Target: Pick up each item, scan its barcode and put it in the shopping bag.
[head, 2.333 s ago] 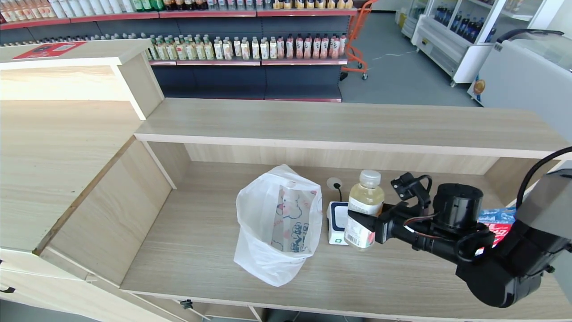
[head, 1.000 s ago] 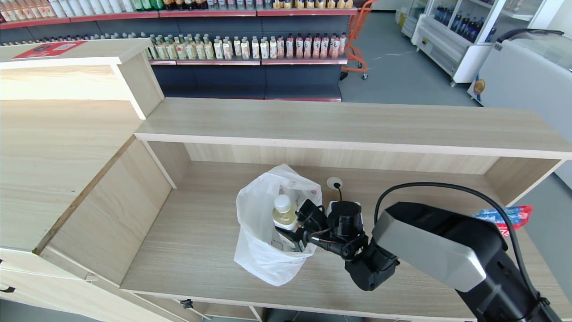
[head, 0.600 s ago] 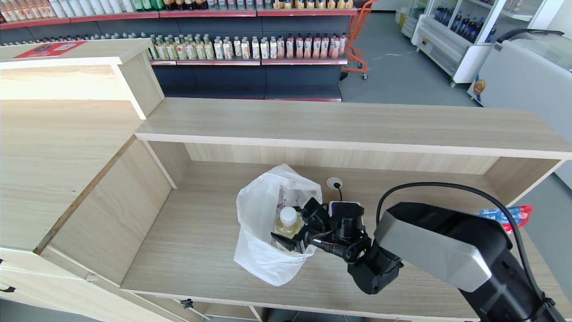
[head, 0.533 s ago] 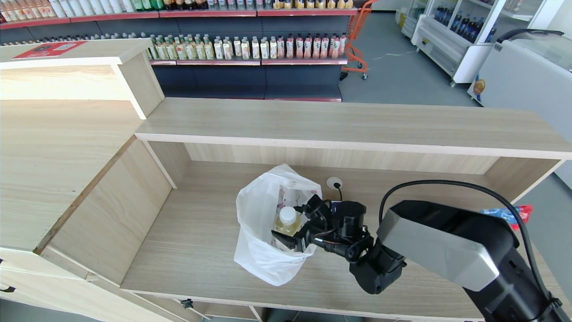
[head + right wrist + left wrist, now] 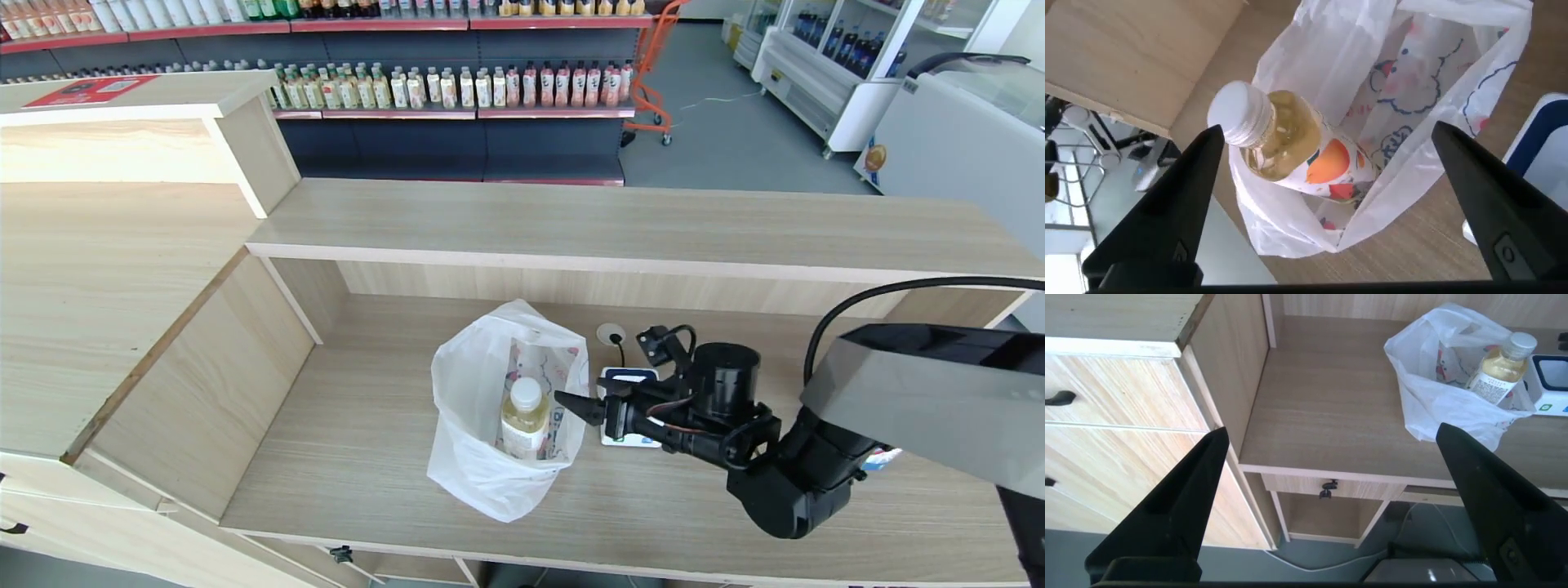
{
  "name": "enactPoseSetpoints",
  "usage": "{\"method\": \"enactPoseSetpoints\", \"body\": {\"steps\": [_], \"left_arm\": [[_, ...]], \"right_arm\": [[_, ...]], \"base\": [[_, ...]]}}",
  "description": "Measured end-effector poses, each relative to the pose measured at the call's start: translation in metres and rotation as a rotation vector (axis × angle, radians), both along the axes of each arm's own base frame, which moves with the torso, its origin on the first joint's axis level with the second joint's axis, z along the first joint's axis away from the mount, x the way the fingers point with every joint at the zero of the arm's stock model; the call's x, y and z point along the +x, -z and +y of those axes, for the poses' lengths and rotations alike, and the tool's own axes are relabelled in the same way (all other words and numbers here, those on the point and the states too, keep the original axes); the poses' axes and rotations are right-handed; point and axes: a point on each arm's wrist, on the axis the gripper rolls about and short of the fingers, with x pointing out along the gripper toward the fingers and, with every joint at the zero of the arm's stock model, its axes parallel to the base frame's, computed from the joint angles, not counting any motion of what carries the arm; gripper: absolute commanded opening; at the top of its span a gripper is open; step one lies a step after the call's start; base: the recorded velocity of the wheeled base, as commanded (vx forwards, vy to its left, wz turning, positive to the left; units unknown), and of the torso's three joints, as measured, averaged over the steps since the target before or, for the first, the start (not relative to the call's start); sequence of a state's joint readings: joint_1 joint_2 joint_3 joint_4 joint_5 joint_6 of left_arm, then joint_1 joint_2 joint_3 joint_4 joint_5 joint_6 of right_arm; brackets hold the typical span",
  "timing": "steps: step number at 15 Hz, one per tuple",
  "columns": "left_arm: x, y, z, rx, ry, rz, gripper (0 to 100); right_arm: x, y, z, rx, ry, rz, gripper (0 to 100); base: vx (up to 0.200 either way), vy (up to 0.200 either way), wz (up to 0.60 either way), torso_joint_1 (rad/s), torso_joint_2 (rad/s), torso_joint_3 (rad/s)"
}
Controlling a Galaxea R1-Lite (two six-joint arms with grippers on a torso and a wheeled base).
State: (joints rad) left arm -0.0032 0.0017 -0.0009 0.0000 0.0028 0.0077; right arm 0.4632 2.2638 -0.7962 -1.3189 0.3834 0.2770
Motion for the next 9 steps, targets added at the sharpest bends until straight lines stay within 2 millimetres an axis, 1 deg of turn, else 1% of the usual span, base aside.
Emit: {"method": "enactPoseSetpoints", "body": {"steps": [2,3,5,6,7,9], "left_arm": [[0.000,0.000,0.000,0.000,0.000,0.000,100],[0.000,0.000,0.000,0.000,0.000,0.000,100],[0.000,0.000,0.000,0.000,0.000,0.000,100],[0.000,0.000,0.000,0.000,0.000,0.000,100],[0.000,0.000,0.000,0.000,0.000,0.000,100],[0.000,0.000,0.000,0.000,0.000,0.000,100]], "right_arm": [[-0.017,-0.036,-0.018,0.080,0.032,0.051,100],[-0.030,-0.058,-0.029,0.106,0.047,0.065,100],[-0.058,-0.093,-0.050,0.123,0.077,0.099,100],[-0.074,-0.106,-0.064,0.096,0.106,0.138,100],[-0.088,-0.114,-0.079,0.052,0.142,0.163,100],[-0.115,-0.128,-0.109,-0.018,0.234,0.162,100]], "base": [[0.000,0.000,0.00,0.000,0.00,0.000],[0.000,0.000,0.00,0.000,0.00,0.000],[0.000,0.000,0.00,0.000,0.00,0.000],[0.000,0.000,0.00,0.000,0.00,0.000],[0.000,0.000,0.00,0.000,0.00,0.000],[0.000,0.000,0.00,0.000,0.00,0.000]]}}
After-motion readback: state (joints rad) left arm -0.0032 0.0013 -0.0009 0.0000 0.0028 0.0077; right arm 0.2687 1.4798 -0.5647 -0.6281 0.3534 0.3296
